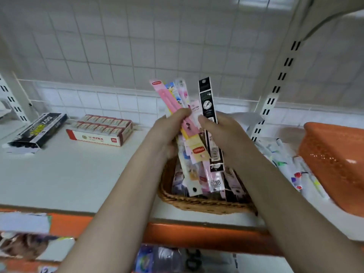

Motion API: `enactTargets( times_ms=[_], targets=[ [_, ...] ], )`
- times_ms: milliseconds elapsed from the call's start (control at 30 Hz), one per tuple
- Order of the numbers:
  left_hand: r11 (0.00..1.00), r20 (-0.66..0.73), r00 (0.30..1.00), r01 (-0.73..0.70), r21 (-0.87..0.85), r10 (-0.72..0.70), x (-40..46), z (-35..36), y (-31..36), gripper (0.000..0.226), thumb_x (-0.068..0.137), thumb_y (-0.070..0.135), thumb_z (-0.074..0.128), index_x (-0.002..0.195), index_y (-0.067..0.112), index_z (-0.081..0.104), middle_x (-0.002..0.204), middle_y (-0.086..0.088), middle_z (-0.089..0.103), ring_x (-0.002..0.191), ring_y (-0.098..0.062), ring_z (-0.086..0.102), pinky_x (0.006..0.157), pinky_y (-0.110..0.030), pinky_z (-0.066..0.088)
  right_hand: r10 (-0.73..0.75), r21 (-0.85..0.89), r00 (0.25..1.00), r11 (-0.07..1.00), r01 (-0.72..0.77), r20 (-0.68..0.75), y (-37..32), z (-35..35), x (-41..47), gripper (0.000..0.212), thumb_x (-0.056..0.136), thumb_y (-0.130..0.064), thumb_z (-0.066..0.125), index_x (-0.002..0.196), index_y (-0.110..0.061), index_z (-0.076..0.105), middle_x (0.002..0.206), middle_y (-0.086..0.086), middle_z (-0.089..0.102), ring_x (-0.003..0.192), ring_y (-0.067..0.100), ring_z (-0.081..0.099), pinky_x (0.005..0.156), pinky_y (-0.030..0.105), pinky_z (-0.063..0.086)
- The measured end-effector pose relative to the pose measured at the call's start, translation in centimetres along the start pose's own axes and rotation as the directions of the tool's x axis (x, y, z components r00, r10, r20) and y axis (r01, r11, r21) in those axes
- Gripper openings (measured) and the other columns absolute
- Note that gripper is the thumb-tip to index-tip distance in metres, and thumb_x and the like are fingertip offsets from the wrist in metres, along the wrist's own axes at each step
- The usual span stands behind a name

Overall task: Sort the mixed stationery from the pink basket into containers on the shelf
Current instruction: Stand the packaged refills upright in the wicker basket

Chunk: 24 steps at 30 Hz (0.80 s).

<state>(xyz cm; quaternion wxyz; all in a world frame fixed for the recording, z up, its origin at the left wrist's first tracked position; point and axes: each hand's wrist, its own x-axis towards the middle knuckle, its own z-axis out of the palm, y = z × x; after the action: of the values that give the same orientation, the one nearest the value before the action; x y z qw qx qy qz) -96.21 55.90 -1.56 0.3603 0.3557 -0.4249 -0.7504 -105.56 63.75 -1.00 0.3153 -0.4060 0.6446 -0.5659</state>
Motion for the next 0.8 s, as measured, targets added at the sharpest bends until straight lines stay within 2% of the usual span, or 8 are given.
enactTargets(
  times_ms=[67, 200, 333, 467, 567, 633, 733, 800],
  targets=[
    [0.999, -0.093, 0.995, -0.024, -0.023, 0.022, -0.3, 0.2, 0.0, 0.012, 0.089, 0.013, 0.06, 0.096, 0.004, 0.057, 0.063, -0.009, 0.064, 0.045, -0.018, 0.061, 0.051, -0.03, 0.056, 0.057, 0.089, 0.998, 0.994, -0.058, 0.011, 0.0, -1.1, 0.3, 0.012, 0.089, -0.027, 0.062, 0.087, -0.018, 0.069, 0.085, 0.009, 0.07, 0.077, 0.026, 0.068, 0.078, 0.043, 0.055],
    [0.996, -0.127, 0.991, -0.044, -0.08, 0.034, -1.2, -0.7, 0.2, 0.007, 0.091, 0.006, 0.055, 0.097, 0.002, 0.054, 0.052, -0.007, 0.063, 0.041, -0.015, 0.06, 0.04, -0.025, 0.051, 0.147, 0.302, 0.989, 0.942, -0.144, 0.013, -0.6, -2.4, 0.9, 0.012, 0.09, -0.017, 0.063, 0.079, -0.011, 0.063, 0.06, 0.005, 0.056, 0.049, 0.018, 0.054, 0.051, 0.03, 0.049],
    [0.989, -0.101, 0.989, -0.093, 0.113, 0.105, -2.0, -2.4, 0.3, 0.025, 0.086, 0.005, 0.063, 0.109, -0.001, 0.056, 0.051, -0.003, 0.061, 0.04, -0.009, 0.058, 0.042, -0.019, 0.048, 0.123, 0.372, 0.992, 0.92, -0.127, 0.037, -0.5, -2.3, 1.2, 0.008, 0.089, -0.013, 0.062, 0.084, -0.007, 0.063, 0.062, 0.007, 0.056, 0.051, 0.02, 0.055, 0.05, 0.033, 0.05],
    [0.984, 0.012, 0.994, -0.111, 0.138, 0.111, -2.9, -3.2, 0.5, 0.031, 0.082, 0.008, 0.069, 0.109, 0.0, 0.057, 0.075, -0.01, 0.06, 0.046, -0.009, 0.055, 0.046, -0.021, 0.049, 0.038, 0.421, 0.999, 0.906, -0.037, 0.006, -0.8, -1.8, 1.6, 0.01, 0.089, -0.014, 0.064, 0.087, -0.004, 0.065, 0.074, 0.016, 0.062, 0.064, 0.03, 0.062, 0.062, 0.044, 0.057],
    [0.983, -0.023, 0.991, -0.129, 0.128, 0.133, -2.7, -3.9, 1.4, 0.026, 0.083, 0.009, 0.067, 0.106, 0.003, 0.059, 0.087, -0.014, 0.059, 0.049, -0.009, 0.054, 0.047, -0.021, 0.047, -0.281, 0.105, 0.952, 0.95, 0.294, -0.119, -1.0, -1.8, 2.0, 0.016, 0.088, -0.022, 0.066, 0.08, -0.008, 0.069, 0.077, 0.018, 0.067, 0.068, 0.022, 0.065, 0.071, 0.031, 0.057],
    [0.977, -0.048, 0.986, -0.154, 0.146, 0.163, -2.4, -4.7, 2.0, 0.024, 0.083, 0.008, 0.067, 0.104, 0.004, 0.057, 0.084, -0.013, 0.057, 0.05, -0.009, 0.053, 0.048, -0.022, 0.046, -0.476, -0.163, 0.879, 0.869, 0.468, -0.012, -1.2, -2.0, 1.7, 0.025, 0.086, -0.025, 0.066, 0.074, -0.004, 0.068, 0.064, 0.02, 0.061, 0.052, 0.011, 0.051, 0.052, 0.016, 0.042],
    [0.963, -0.054, 0.982, -0.164, 0.215, 0.179, -2.0, -5.6, 2.2, 0.022, 0.083, 0.007, 0.066, 0.103, 0.004, 0.056, 0.067, -0.007, 0.054, 0.05, -0.009, 0.053, 0.048, -0.021, 0.047, -0.307, -0.394, 0.823, 0.763, 0.513, 0.477, -0.3, -3.1, 1.5, 0.013, 0.084, -0.026, 0.067, 0.074, -0.02, 0.073, 0.052, 0.003, 0.054, 0.043, 0.006, 0.039, 0.045, 0.018, 0.032],
    [0.961, -0.027, 0.986, -0.151, 0.231, 0.162, -1.8, -5.8, 2.2, 0.019, 0.083, 0.006, 0.066, 0.099, 0.007, 0.056, 0.062, -0.004, 0.051, 0.05, -0.01, 0.052, 0.048, -0.02, 0.047, -0.112, -0.497, 0.755, 0.69, 0.527, 0.646, 0.5, -4.1, 1.2, 0.022, 0.085, -0.03, 0.065, 0.064, -0.038, 0.067, 0.05, -0.011, 0.048, 0.046, 0.005, 0.041, 0.05, 0.026, 0.034]
  ],
)
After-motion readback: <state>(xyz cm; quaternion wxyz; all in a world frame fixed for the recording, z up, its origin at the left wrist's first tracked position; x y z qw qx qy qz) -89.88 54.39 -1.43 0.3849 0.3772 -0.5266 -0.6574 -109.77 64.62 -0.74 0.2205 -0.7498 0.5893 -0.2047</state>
